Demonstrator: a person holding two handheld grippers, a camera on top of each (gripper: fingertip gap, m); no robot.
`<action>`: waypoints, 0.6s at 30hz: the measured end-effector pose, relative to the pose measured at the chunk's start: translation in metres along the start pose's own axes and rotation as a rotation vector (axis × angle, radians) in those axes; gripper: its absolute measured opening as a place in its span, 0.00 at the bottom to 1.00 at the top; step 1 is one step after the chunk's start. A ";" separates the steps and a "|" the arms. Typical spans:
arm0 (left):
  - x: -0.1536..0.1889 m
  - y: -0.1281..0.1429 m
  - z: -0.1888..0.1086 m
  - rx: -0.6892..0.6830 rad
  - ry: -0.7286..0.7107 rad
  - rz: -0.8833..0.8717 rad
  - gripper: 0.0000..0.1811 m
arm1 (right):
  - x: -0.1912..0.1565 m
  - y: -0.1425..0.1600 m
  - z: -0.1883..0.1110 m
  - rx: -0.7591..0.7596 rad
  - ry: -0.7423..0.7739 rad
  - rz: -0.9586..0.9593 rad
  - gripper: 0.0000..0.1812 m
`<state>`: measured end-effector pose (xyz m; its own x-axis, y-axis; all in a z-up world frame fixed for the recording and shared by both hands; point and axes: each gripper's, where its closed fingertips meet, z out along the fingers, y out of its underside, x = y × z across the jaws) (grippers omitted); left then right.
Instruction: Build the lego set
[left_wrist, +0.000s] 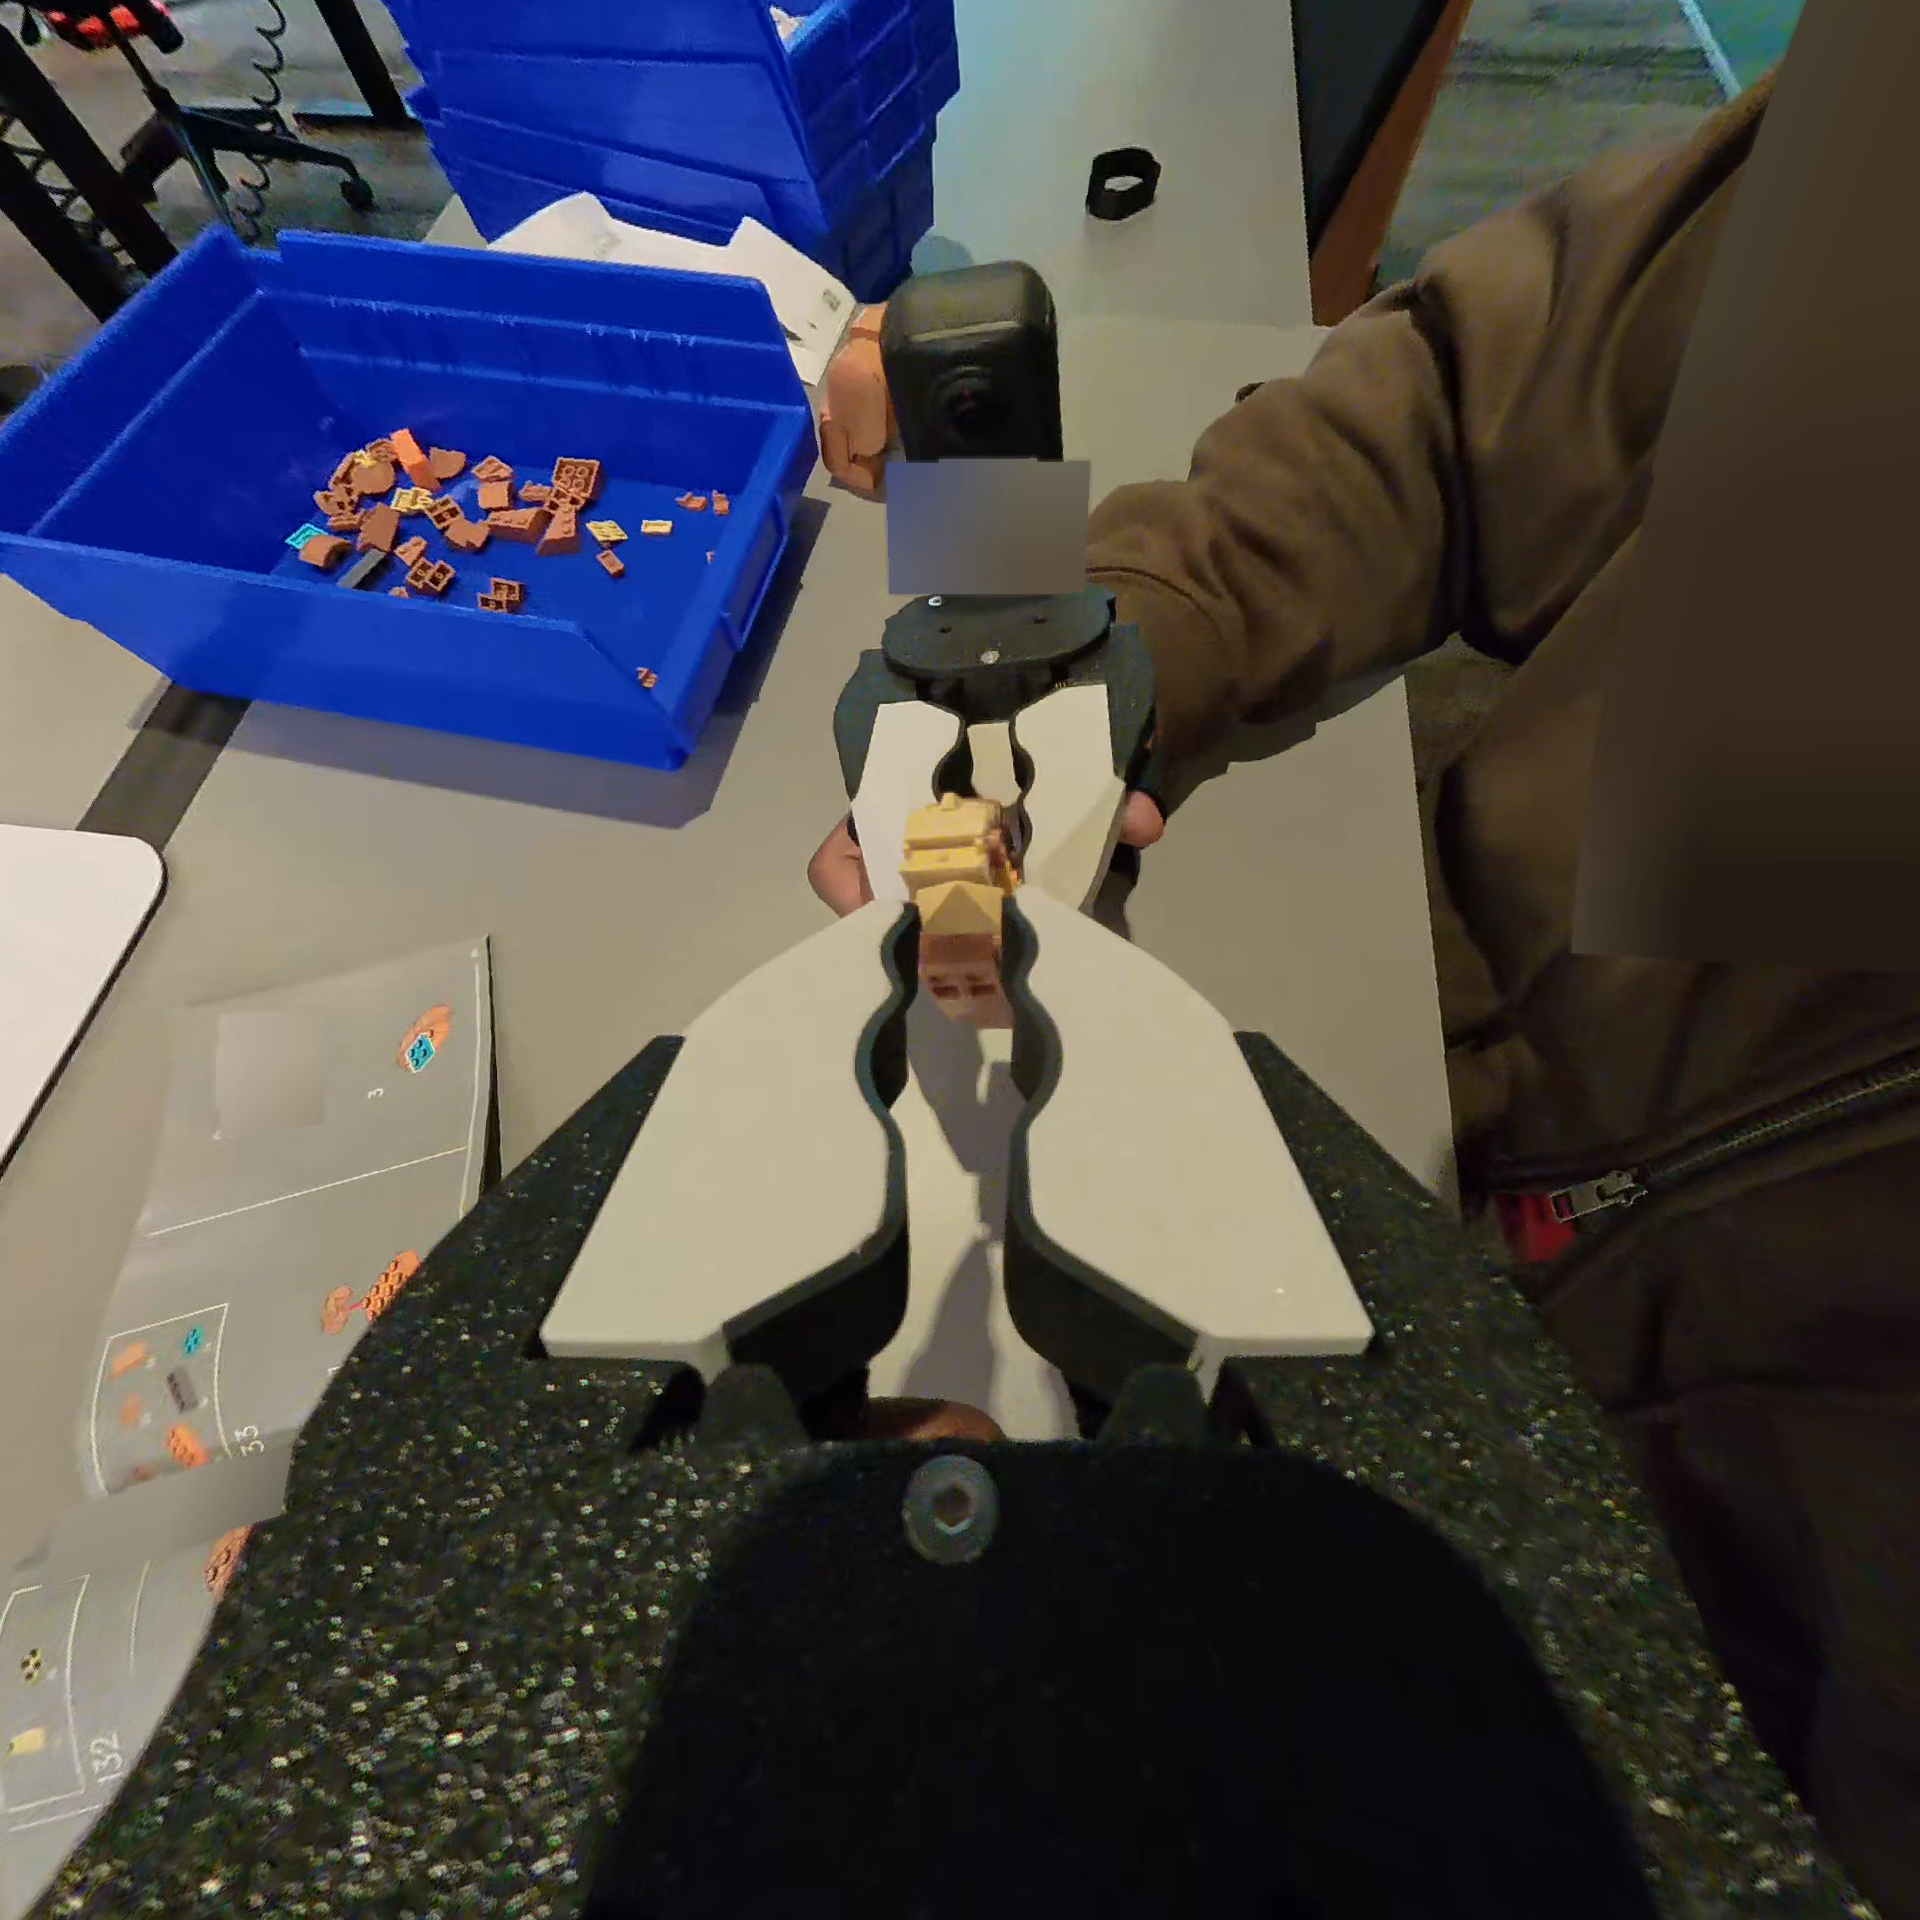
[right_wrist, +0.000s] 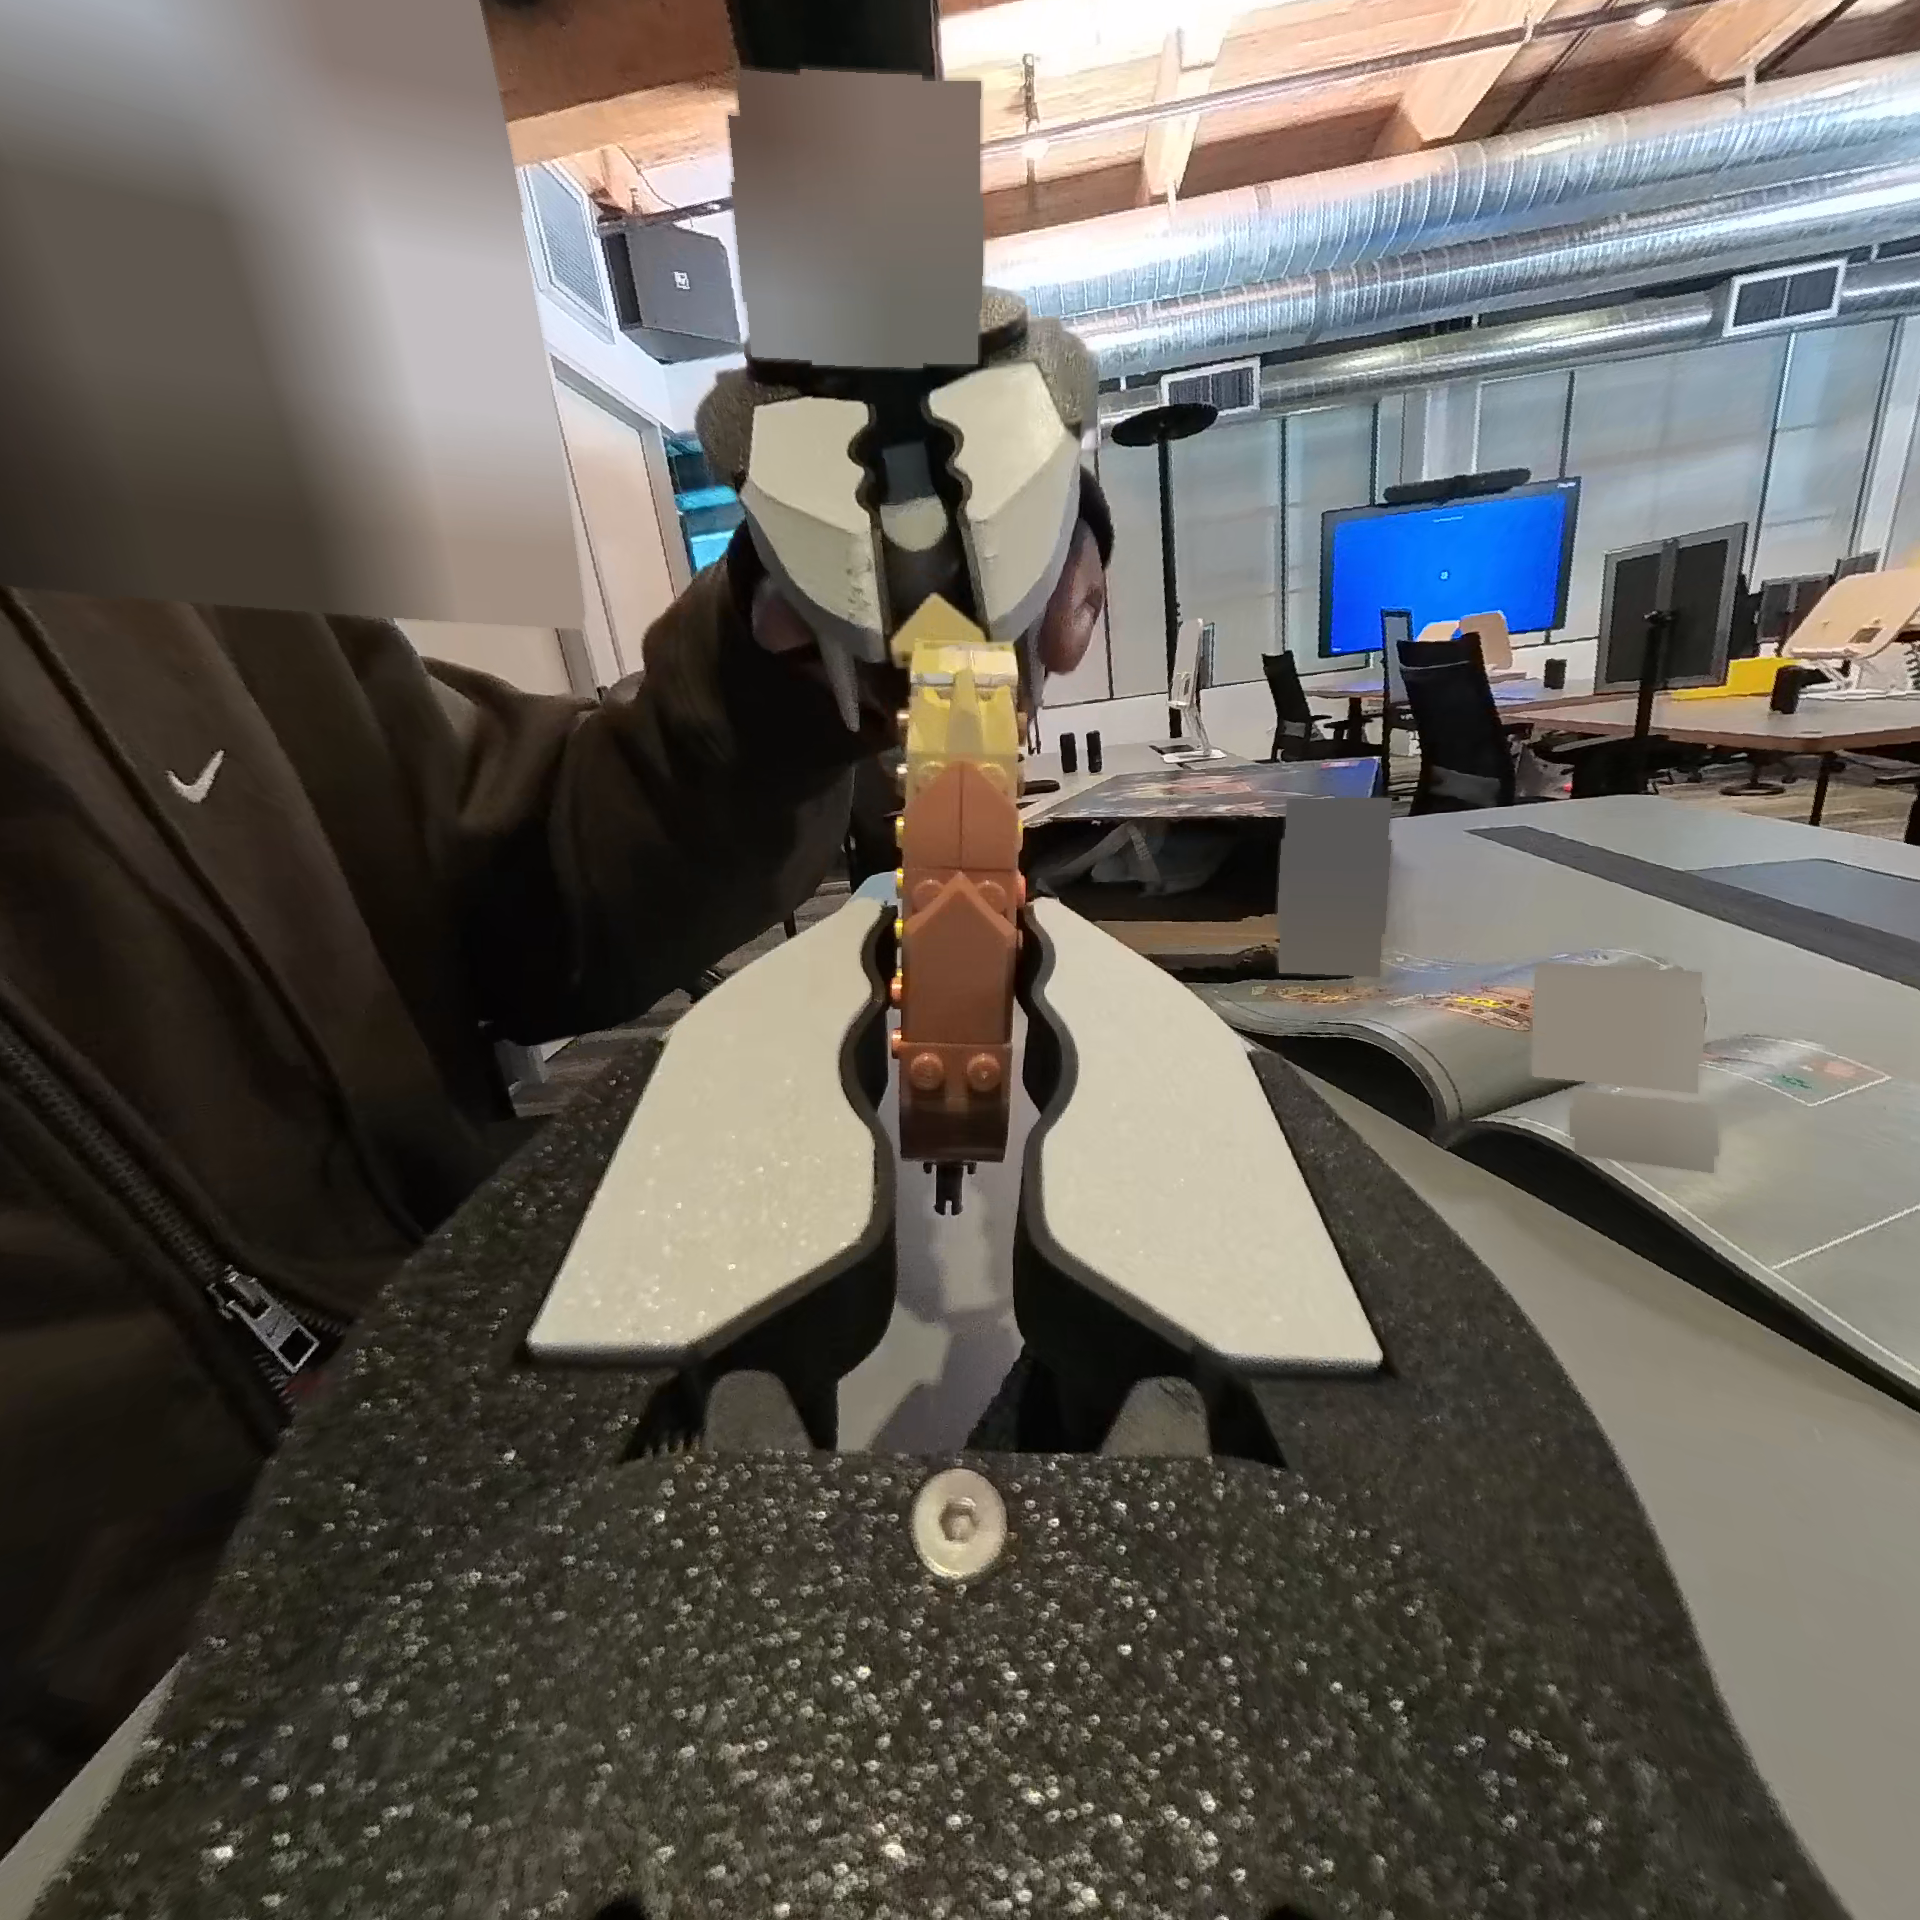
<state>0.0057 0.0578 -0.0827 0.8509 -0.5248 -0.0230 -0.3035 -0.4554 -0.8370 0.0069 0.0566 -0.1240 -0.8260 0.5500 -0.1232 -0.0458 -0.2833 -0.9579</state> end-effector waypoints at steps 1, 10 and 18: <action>0.000 0.000 0.000 -0.007 -0.002 -0.003 0.08 | 0.000 0.000 0.000 -0.002 0.001 -0.002 0.12; -0.001 0.004 0.005 -0.063 -0.011 -0.001 0.08 | -0.001 0.001 0.001 -0.003 0.000 -0.010 0.12; 0.000 0.005 0.006 -0.071 0.001 -0.013 0.09 | -0.002 0.001 0.001 -0.004 -0.002 -0.011 0.12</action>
<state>0.0068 0.0602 -0.0903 0.8547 -0.5190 -0.0120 -0.3219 -0.5118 -0.7965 0.0079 0.0544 -0.1243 -0.8264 0.5518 -0.1121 -0.0529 -0.2743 -0.9602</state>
